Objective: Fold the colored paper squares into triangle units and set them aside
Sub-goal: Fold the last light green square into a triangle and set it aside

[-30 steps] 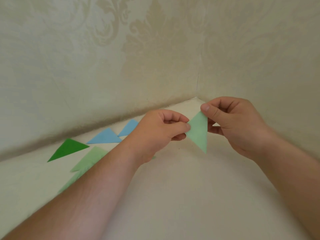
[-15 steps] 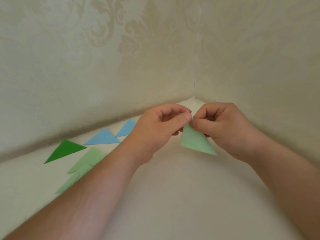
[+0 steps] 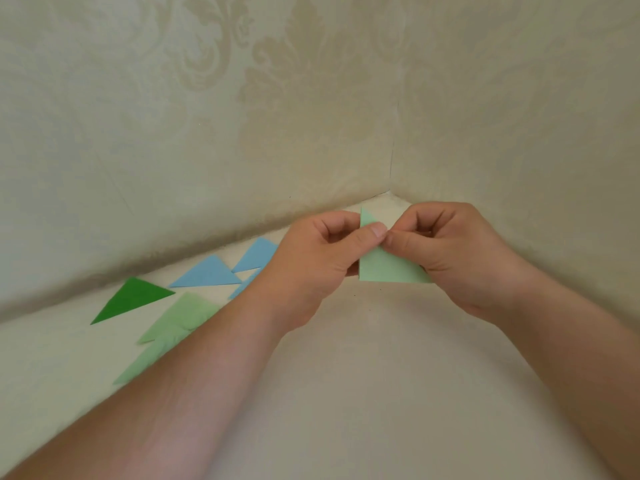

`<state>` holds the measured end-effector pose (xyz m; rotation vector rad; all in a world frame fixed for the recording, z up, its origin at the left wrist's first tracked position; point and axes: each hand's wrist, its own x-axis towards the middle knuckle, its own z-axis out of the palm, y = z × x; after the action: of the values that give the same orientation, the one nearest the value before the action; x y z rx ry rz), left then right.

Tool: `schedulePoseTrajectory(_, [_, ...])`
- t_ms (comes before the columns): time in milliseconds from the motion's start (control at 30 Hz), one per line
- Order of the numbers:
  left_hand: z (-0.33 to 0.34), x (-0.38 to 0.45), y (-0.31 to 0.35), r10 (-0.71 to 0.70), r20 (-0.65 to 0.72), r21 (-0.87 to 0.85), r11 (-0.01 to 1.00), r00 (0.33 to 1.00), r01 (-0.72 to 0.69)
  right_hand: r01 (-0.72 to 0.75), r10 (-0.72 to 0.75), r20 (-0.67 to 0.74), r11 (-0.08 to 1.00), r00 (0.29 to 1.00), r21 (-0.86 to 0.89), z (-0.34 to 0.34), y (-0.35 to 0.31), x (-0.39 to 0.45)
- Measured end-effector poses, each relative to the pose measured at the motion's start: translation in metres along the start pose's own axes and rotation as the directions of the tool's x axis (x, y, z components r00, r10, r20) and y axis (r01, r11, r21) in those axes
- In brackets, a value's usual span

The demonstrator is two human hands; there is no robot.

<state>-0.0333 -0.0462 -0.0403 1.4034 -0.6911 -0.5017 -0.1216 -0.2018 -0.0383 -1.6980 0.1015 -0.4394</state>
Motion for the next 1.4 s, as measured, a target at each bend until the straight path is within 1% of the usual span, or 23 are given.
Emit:
schedulePoseTrajectory(133, [-0.005,0.001,0.001,0.025,-0.025,-0.010,1.000,0.999,-0.025,-0.022,0.022,0.036,1.000,0.999,-0.007,-0.002,0.001,0.000])
schedulePoseTrajectory(233, [-0.010,0.004,0.001,0.048,-0.056,0.004,0.999,0.997,-0.048,-0.026,0.031,0.048,0.994,0.998,-0.108,-0.005,0.003,0.001])
schedulePoseTrajectory(367, [-0.011,0.004,-0.002,0.053,-0.062,0.026,0.998,0.997,-0.051,-0.038,0.046,0.036,0.979,0.998,-0.201,-0.006,0.006,0.002])
schedulePoseTrajectory(467, [-0.010,0.004,-0.002,0.045,-0.057,0.023,0.999,0.997,-0.043,-0.041,0.053,0.045,0.969,0.998,-0.242,-0.006,0.007,0.002])
schedulePoseTrajectory(567, [-0.012,0.004,-0.001,0.035,-0.060,-0.001,0.999,0.998,-0.035,-0.022,0.050,0.104,0.968,0.993,-0.249,-0.008,0.005,0.002])
schedulePoseTrajectory(800, [-0.016,0.005,0.001,0.026,-0.068,0.027,0.999,0.997,-0.025,0.001,0.062,0.153,0.925,0.986,-0.379,-0.009,0.004,0.002])
schedulePoseTrajectory(933, [-0.015,0.005,0.001,0.034,-0.065,0.036,0.999,0.997,-0.031,0.028,0.046,0.181,0.922,0.982,-0.386,-0.011,0.005,0.003])
schedulePoseTrajectory(1100, [-0.020,0.006,0.002,0.051,-0.106,0.029,0.998,0.993,-0.048,-0.034,0.101,0.178,0.938,0.979,-0.346,-0.014,0.007,0.003])
schedulePoseTrajectory(1200, [-0.019,0.005,0.003,0.055,-0.110,0.038,0.998,0.992,-0.051,-0.010,0.084,0.173,0.920,0.981,-0.392,-0.014,0.007,0.004])
schedulePoseTrajectory(1400, [-0.025,0.008,0.004,0.077,-0.151,0.018,0.997,0.986,-0.075,-0.004,0.068,0.155,0.924,0.986,-0.381,-0.018,0.007,0.003])
